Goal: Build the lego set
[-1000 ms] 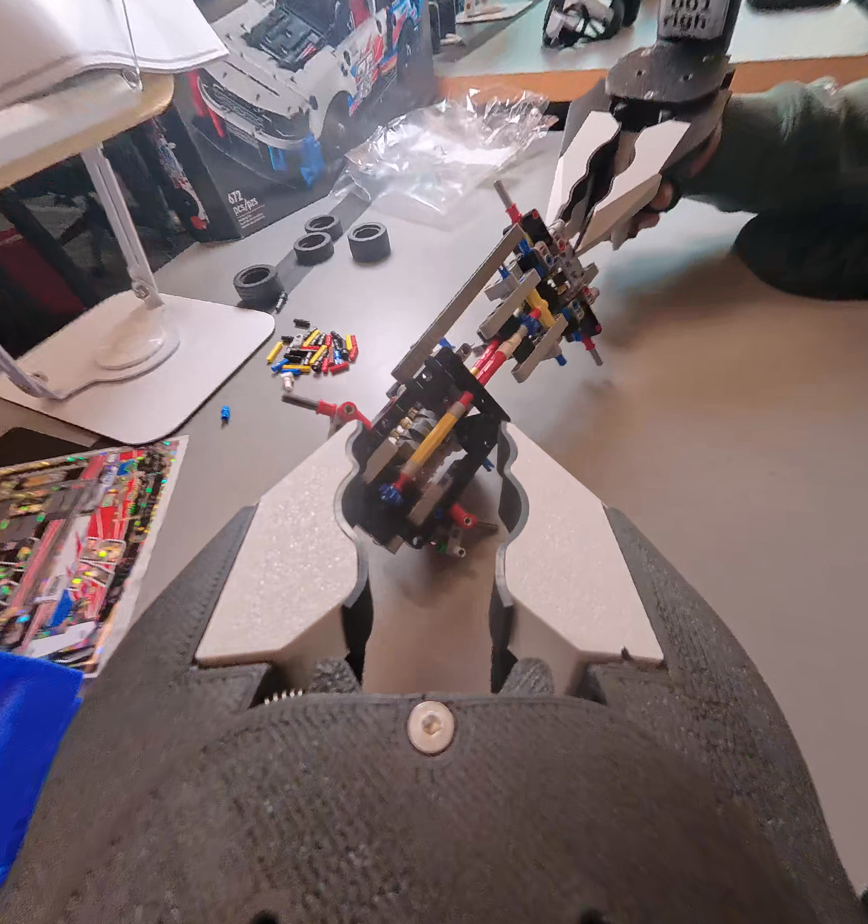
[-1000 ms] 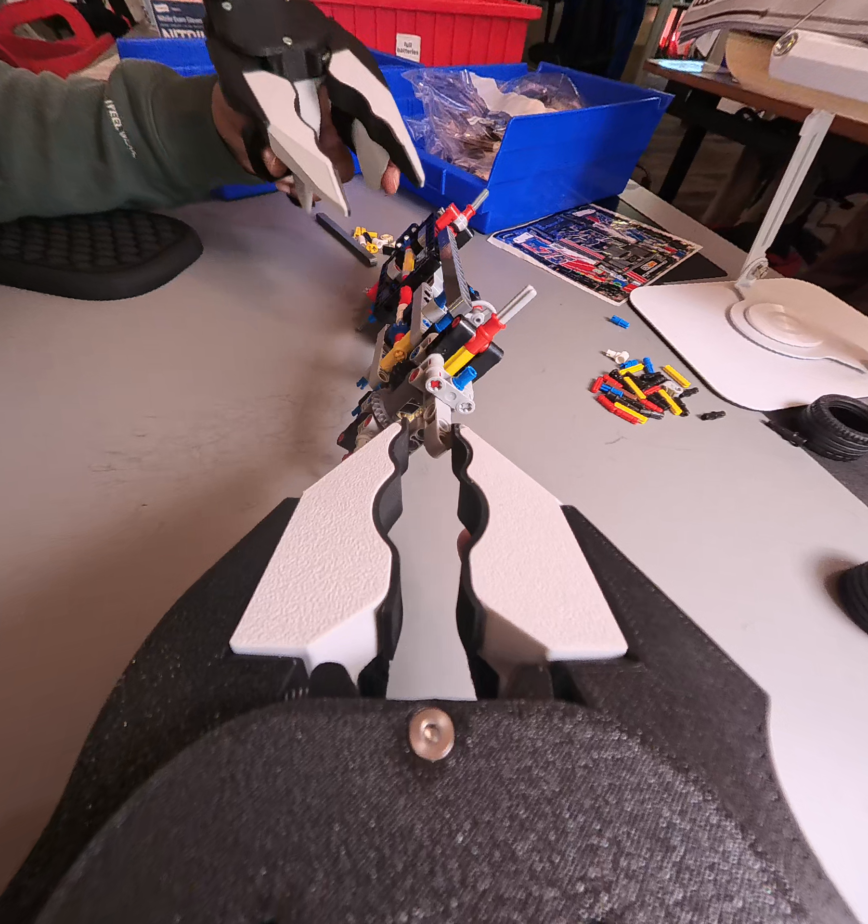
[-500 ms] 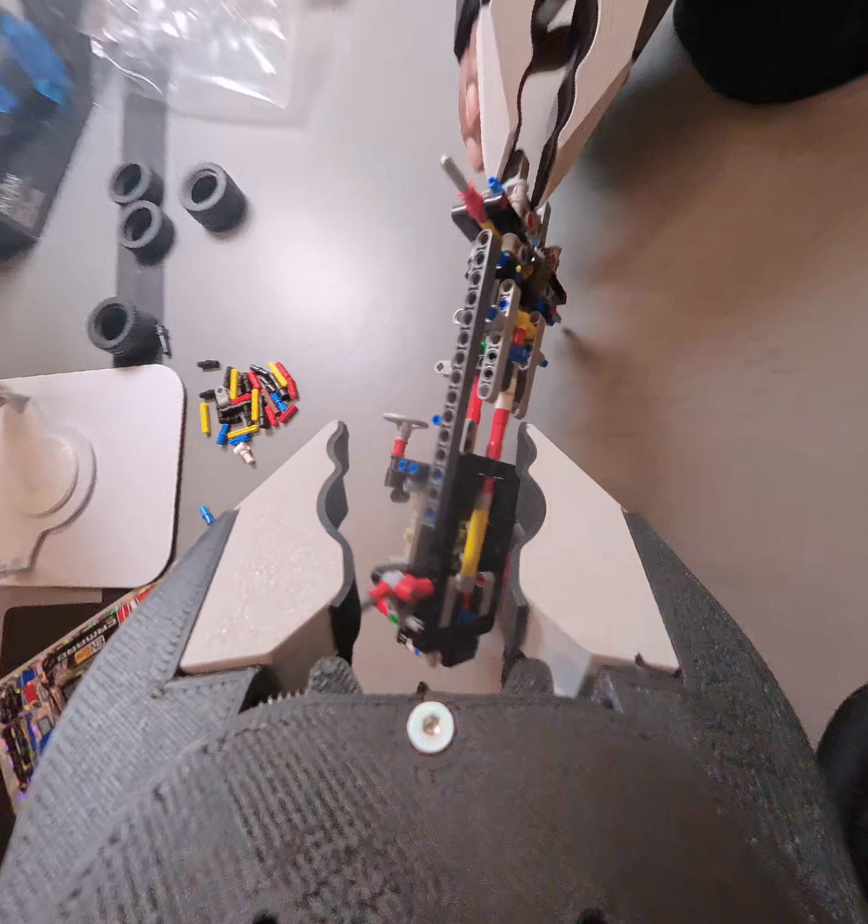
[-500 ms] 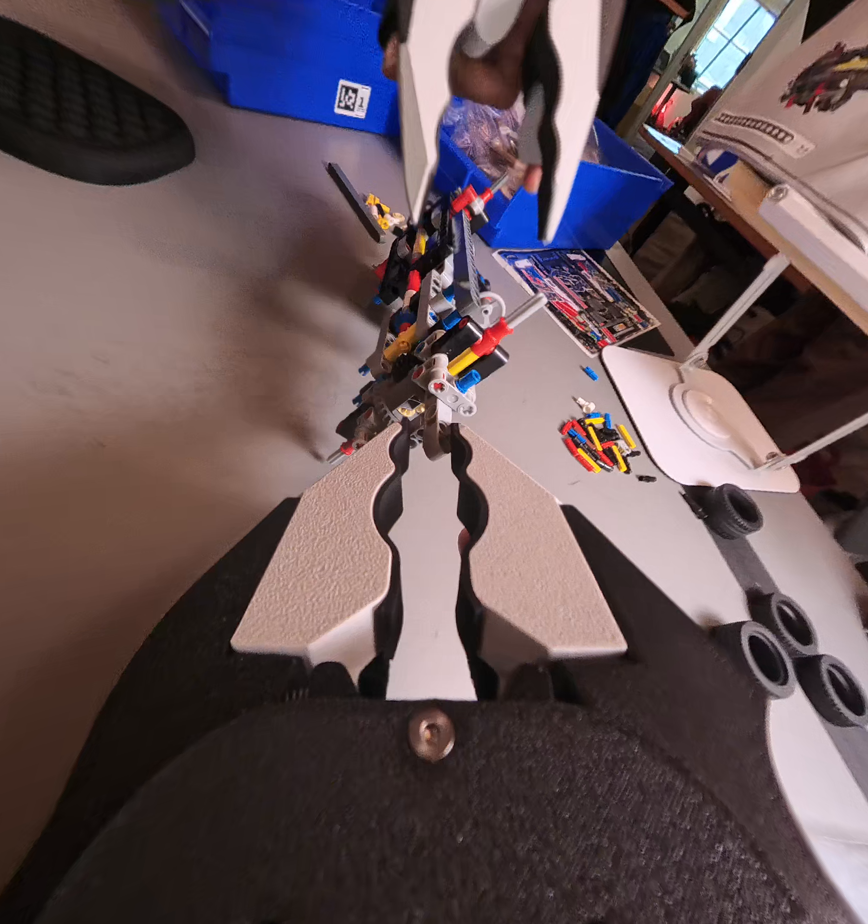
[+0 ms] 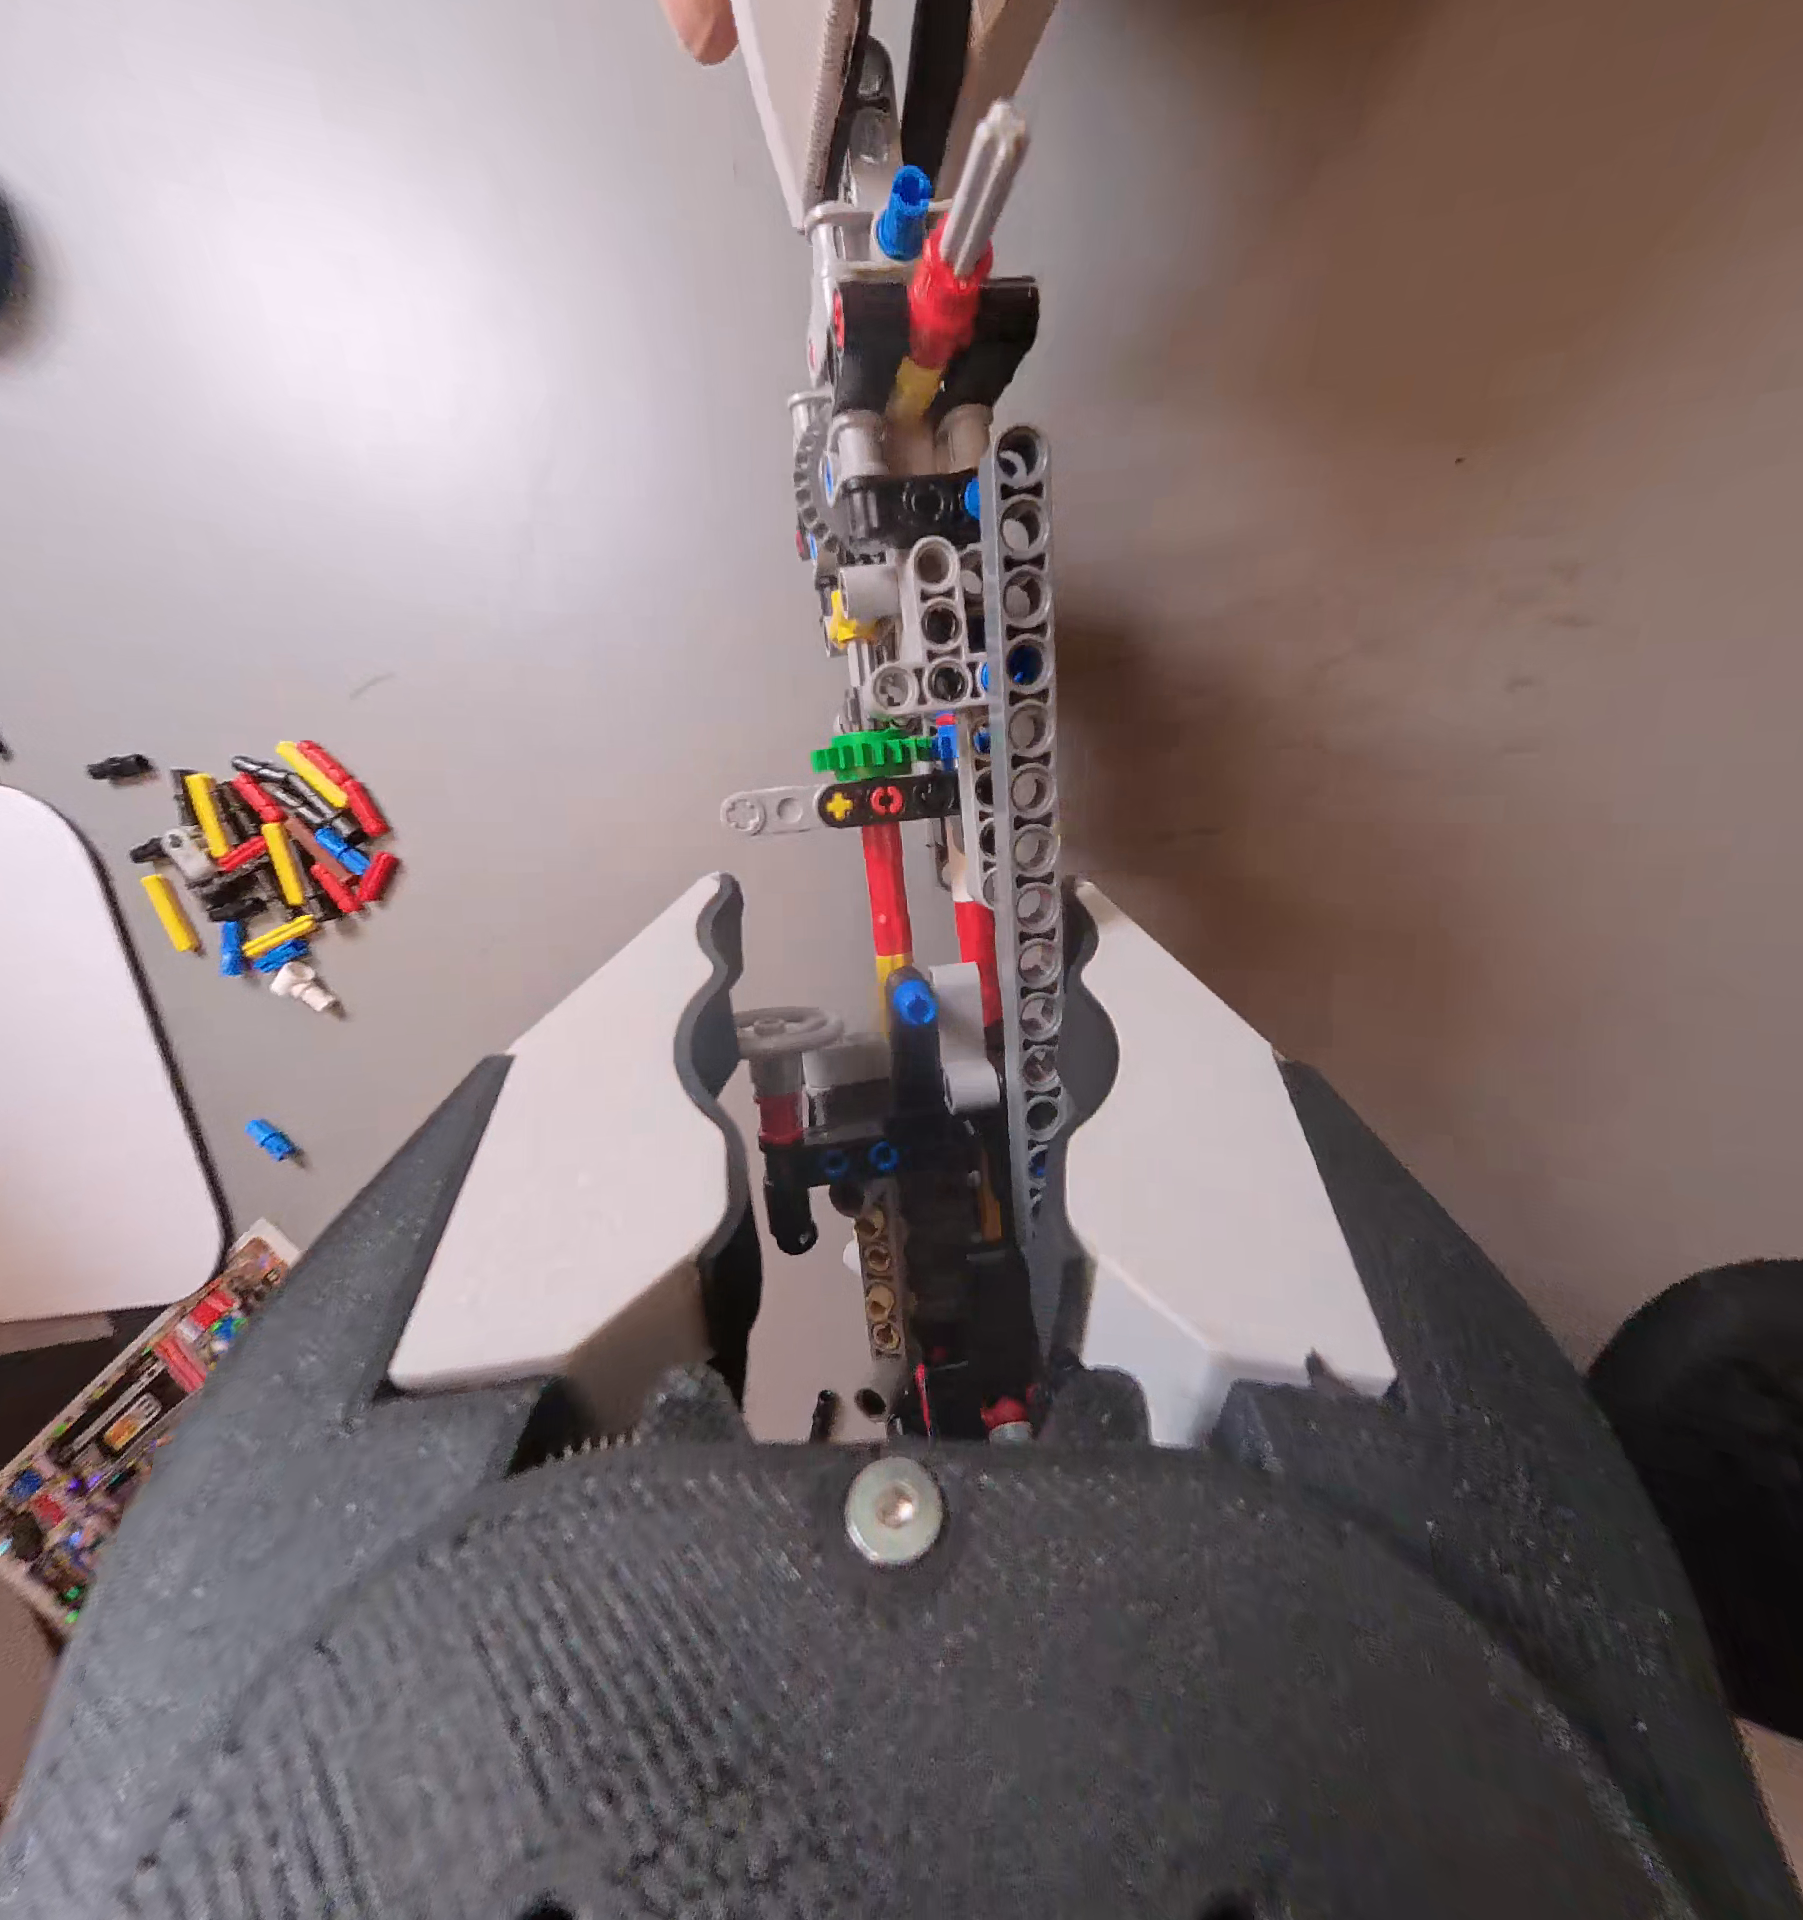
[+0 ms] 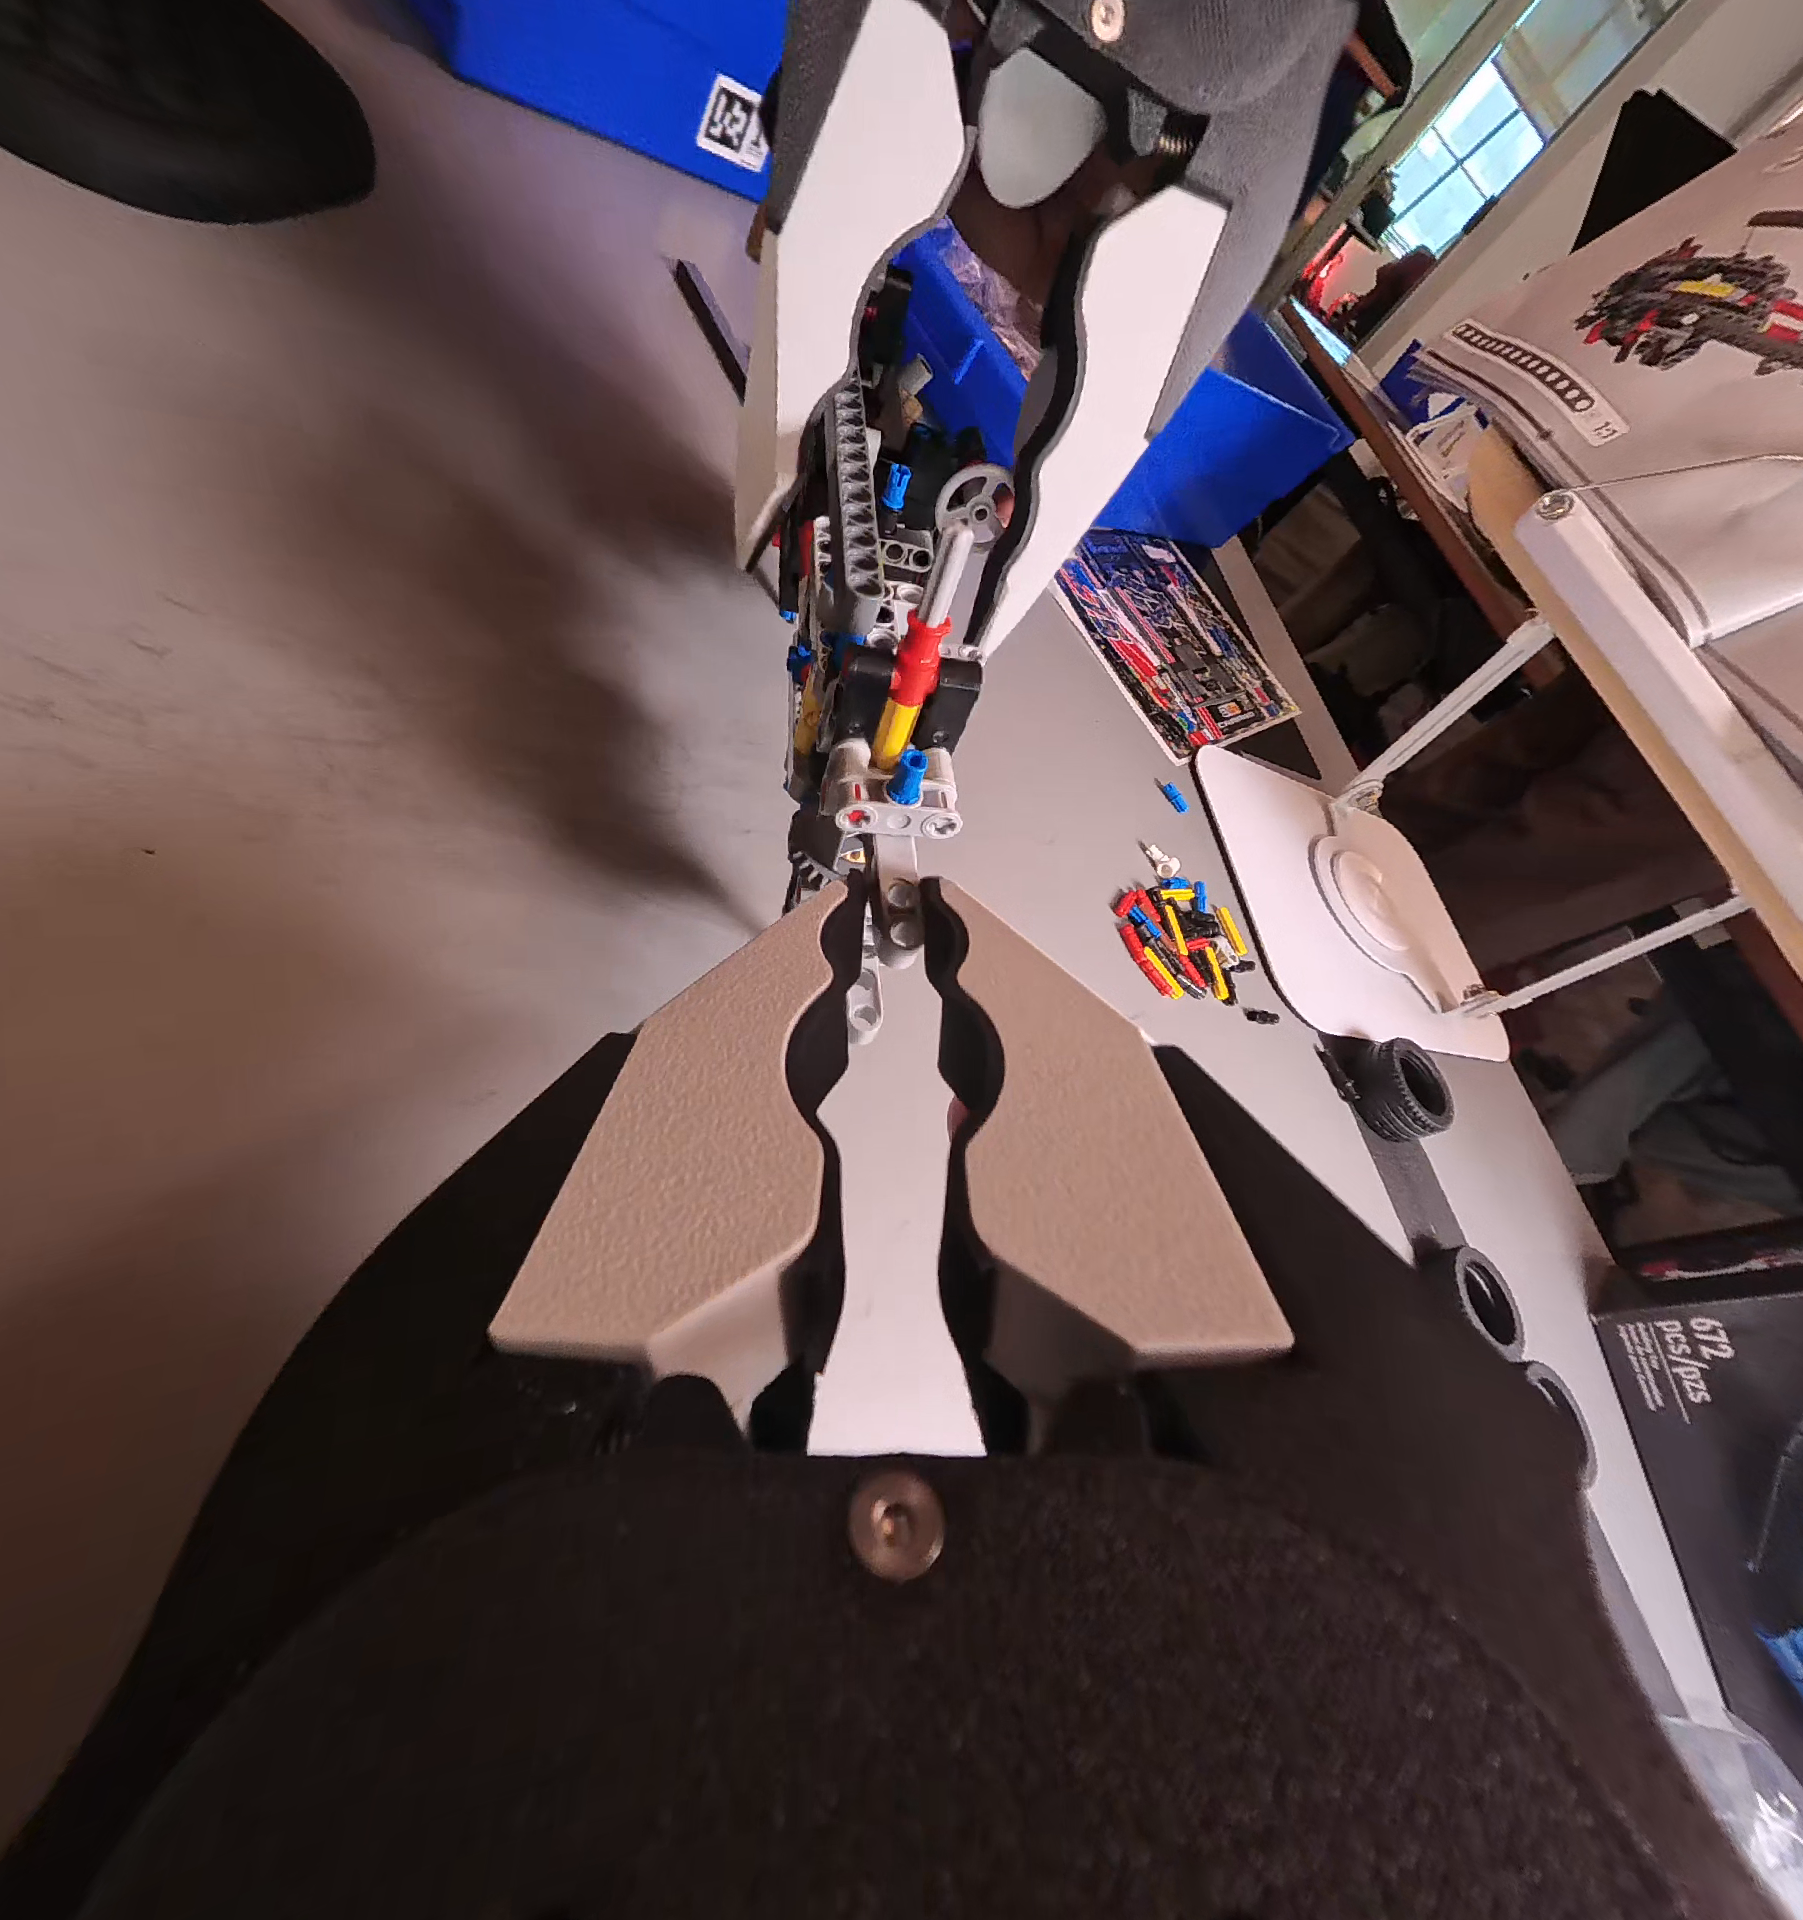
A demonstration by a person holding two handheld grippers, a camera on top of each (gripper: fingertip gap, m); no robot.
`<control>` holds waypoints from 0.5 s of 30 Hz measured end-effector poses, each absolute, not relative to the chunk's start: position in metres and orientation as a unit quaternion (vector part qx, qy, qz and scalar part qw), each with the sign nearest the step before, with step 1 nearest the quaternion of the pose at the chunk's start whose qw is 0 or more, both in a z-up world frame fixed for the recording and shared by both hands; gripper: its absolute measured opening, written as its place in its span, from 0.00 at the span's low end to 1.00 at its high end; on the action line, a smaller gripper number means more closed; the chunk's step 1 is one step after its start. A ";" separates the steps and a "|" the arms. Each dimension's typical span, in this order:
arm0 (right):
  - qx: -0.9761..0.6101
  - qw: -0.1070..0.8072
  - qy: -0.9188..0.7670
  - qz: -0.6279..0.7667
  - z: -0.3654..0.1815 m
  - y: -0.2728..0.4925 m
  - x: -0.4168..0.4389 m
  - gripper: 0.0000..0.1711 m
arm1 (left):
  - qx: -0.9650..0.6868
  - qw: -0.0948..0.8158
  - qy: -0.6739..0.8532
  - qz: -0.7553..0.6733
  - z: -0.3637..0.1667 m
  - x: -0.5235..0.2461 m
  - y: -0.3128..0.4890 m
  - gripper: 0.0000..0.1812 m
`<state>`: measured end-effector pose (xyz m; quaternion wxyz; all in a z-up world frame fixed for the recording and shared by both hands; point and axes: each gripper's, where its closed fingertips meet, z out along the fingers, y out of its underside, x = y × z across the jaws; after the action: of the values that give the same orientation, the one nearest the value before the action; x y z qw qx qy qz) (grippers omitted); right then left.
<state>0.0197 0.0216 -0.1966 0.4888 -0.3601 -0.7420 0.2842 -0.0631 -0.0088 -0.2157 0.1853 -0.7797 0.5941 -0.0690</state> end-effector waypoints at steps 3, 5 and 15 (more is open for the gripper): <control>-0.364 0.494 -0.740 0.275 -0.197 0.022 0.020 0.05 | -0.774 0.227 0.591 -0.030 -0.210 -0.061 -0.008 0.24; -0.365 0.495 -0.741 0.270 -0.198 0.022 0.021 0.05 | -0.774 0.246 0.583 -0.010 -0.211 -0.059 -0.009 0.25; -0.351 0.493 -0.762 0.231 -0.216 0.018 0.018 0.04 | -0.786 0.233 0.572 0.001 -0.230 -0.060 -0.022 0.33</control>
<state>0.0185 0.0184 -0.2160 0.4932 -0.3507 -0.7619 0.2309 -0.0597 -0.0224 -0.2300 0.2328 -0.7862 0.5725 0.0011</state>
